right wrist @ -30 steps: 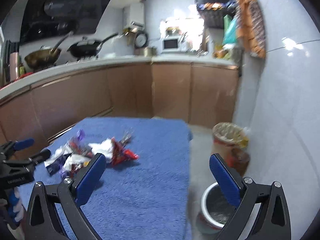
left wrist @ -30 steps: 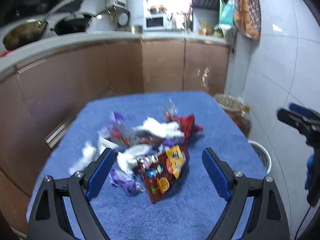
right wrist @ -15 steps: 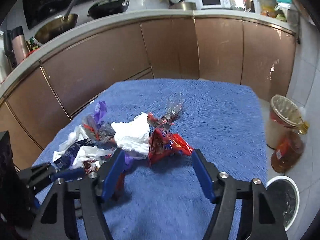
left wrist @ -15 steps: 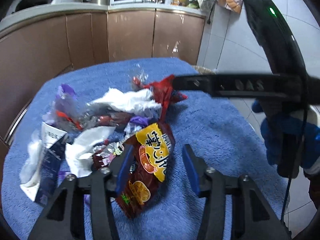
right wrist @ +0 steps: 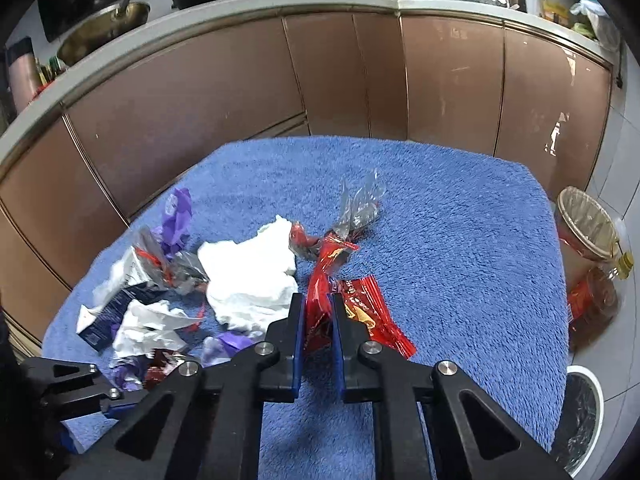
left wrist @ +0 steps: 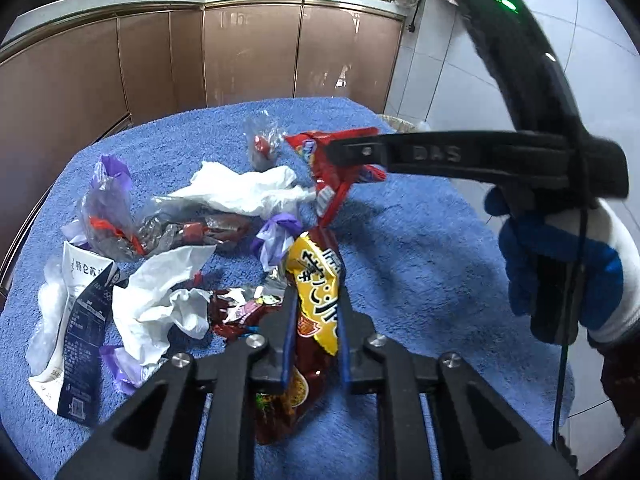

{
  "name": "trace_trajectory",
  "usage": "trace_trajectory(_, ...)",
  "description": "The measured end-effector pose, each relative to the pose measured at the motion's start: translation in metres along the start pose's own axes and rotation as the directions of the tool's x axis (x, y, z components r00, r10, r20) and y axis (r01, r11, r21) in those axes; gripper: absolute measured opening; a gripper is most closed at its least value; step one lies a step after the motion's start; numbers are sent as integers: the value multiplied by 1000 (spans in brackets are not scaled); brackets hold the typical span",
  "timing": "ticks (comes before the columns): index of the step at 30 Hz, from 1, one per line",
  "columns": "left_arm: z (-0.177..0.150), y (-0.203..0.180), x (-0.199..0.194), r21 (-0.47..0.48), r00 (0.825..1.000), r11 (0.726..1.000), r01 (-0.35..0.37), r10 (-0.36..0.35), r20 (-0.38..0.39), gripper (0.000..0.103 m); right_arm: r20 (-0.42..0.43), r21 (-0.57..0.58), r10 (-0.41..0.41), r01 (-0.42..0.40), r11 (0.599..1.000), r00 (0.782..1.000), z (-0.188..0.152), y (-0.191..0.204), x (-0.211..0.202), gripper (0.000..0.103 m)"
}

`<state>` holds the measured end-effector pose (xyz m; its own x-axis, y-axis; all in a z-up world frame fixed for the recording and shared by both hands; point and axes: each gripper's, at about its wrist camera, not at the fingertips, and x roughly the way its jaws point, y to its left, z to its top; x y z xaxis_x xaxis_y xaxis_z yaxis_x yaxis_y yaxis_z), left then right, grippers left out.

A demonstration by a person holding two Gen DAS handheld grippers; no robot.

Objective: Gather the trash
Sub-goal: 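Carry both held wrappers to the white bin and open both tools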

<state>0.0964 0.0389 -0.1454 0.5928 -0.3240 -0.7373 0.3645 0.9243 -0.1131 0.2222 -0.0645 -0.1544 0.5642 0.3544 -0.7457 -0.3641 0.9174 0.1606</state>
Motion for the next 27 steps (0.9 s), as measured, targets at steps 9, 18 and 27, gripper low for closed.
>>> trace_trajectory(9, 3, -5, -48, -85, 996, 995, 44, -37, 82, 14, 89, 9, 48, -48, 999, 995, -14, 5, -68, 11)
trace_trajectory(18, 20, -35, -79, -86, 991, 994, 70, -60, 119, 14, 210, 35, 57, -66, 997, 976, -49, -15, -148, 11)
trace_trajectory(27, 96, -141, 2, 68, 978, 976, 208, -209, 9, 14, 244, 252, -188, 125, 960, 951, -101, -119, -186, 11)
